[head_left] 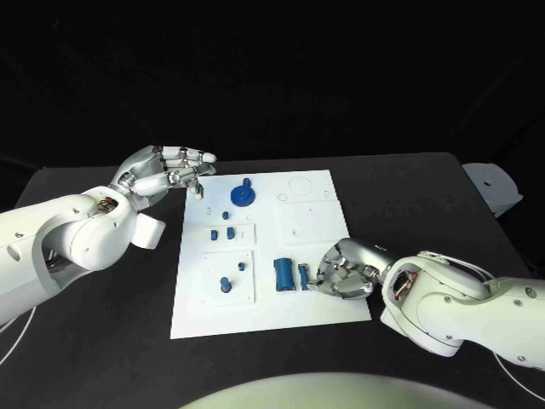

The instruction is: Assemble the parts on the task board

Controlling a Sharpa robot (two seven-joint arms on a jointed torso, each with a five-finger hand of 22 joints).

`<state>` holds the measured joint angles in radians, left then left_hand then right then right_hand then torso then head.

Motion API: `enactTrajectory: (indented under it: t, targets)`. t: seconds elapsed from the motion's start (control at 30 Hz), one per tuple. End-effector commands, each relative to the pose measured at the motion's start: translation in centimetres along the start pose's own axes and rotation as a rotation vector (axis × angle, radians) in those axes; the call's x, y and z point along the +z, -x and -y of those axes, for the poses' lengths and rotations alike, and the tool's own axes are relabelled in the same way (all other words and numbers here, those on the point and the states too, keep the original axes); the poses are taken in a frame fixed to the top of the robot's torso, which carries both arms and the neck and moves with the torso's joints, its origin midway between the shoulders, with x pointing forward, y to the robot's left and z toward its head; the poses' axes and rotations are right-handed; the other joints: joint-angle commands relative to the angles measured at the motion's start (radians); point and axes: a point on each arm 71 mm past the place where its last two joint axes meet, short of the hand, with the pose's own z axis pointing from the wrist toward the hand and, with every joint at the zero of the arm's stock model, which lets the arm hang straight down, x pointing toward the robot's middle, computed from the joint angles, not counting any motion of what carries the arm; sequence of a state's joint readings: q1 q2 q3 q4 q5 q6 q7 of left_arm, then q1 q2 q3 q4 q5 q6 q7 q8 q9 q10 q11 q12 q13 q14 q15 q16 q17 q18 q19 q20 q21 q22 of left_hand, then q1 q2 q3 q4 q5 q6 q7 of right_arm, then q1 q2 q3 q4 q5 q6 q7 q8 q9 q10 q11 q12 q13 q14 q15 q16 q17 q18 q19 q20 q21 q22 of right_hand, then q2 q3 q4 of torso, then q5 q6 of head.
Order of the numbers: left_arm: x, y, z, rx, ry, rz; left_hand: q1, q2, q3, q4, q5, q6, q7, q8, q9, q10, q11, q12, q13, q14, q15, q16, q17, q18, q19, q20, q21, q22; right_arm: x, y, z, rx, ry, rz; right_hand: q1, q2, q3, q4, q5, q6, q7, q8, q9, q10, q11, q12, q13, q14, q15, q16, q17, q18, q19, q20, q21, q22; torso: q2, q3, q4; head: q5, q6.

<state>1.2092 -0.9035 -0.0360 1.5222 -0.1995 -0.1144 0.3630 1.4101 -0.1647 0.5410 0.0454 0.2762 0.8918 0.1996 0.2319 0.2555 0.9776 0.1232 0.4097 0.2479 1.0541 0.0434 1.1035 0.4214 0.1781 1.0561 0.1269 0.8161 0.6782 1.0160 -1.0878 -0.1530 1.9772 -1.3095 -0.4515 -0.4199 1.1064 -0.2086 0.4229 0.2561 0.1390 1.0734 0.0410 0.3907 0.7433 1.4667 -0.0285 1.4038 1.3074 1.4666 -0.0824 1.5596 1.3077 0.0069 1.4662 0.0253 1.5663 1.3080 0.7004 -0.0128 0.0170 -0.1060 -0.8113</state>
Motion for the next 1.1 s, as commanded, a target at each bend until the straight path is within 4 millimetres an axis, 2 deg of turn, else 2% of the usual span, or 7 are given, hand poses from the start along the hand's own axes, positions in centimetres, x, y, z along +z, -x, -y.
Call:
enactTrajectory:
  t: [0.03,0.23,0.77,0.97,1.1]
  targets:
    - [0.1,-0.2,0.1,-0.005,-0.008,-0.019,0.005,0.005,0.003,-0.003,0.002,-0.005,0.002,0.004,-0.001,-0.006,0.003,0.005,-0.001,-0.004,0.000,0.004,-0.001,0.006,-0.007,0.001,0.007,0.002,0.2,-0.4,0.0,0.002,0.007,-0.031,0.012,0.005,-0.006,0.000,-0.003,-0.006,-0.003,0.007,0.000,0.052,-0.004,0.005,0.192,0.102,-0.009,0.007,0.254,-0.007,0.105,-0.008,0.004,0.263,0.002,-0.0002,0.0027,0.001,-0.001]
    - [0.0,-0.2,0.1,-0.005,-0.008,-0.018,0.003,0.006,0.004,-0.003,0.002,-0.005,0.002,0.005,-0.001,-0.008,0.003,0.007,-0.001,-0.004,0.001,0.004,-0.002,0.006,-0.009,0.002,0.008,0.003,0.7,-0.4,0.2,-0.001,-0.007,-0.024,0.013,0.013,-0.007,0.004,0.000,-0.005,-0.003,0.008,-0.001,0.052,-0.004,0.004,0.192,0.102,-0.009,0.007,0.252,-0.007,0.105,-0.008,0.004,0.263,0.002,-0.0017,0.0013,0.003,-0.005]
    - [0.0,-0.2,0.1,-0.004,-0.007,-0.018,0.002,0.006,0.004,-0.003,0.002,-0.005,0.002,0.005,-0.002,-0.008,0.003,0.007,-0.001,-0.004,0.001,0.004,-0.002,0.006,-0.009,0.002,0.008,0.003,1.6,-0.7,0.2,-0.027,-0.016,-0.024,0.018,0.018,-0.009,0.004,0.001,-0.005,-0.004,0.009,-0.001,0.053,-0.005,0.007,0.194,0.102,-0.010,0.007,0.253,-0.007,0.105,-0.008,0.004,0.263,0.001,0.0009,0.0001,0.003,-0.008]
    - [0.0,-0.2,0.1,-0.004,-0.006,-0.017,0.002,0.006,0.004,-0.003,0.002,-0.005,0.002,0.005,-0.002,-0.008,0.003,0.007,-0.001,-0.004,0.001,0.004,-0.002,0.006,-0.009,0.002,0.008,0.003,1.7,-0.8,0.2,-0.045,-0.018,-0.033,0.036,0.014,-0.015,-0.005,-0.004,-0.007,-0.005,0.011,-0.001,0.053,-0.006,0.006,0.193,0.102,-0.011,0.007,0.252,-0.007,0.105,-0.008,0.004,0.263,0.001,-0.0012,-0.0005,0.000,-0.009]
    - [0.0,-0.2,0.1,-0.004,-0.006,-0.017,0.002,0.006,0.004,-0.003,0.002,-0.005,0.002,0.005,-0.002,-0.008,0.003,0.007,-0.001,-0.004,0.001,0.004,-0.002,0.006,-0.009,0.002,0.008,0.003,1.8,-0.8,0.2,-0.054,-0.019,-0.026,0.056,0.014,-0.018,-0.014,-0.011,-0.008,-0.006,0.013,-0.002,0.053,-0.007,0.007,0.194,0.102,-0.011,0.007,0.254,-0.007,0.105,-0.009,0.004,0.263,0.001,-0.0004,0.0006,0.000,-0.010]
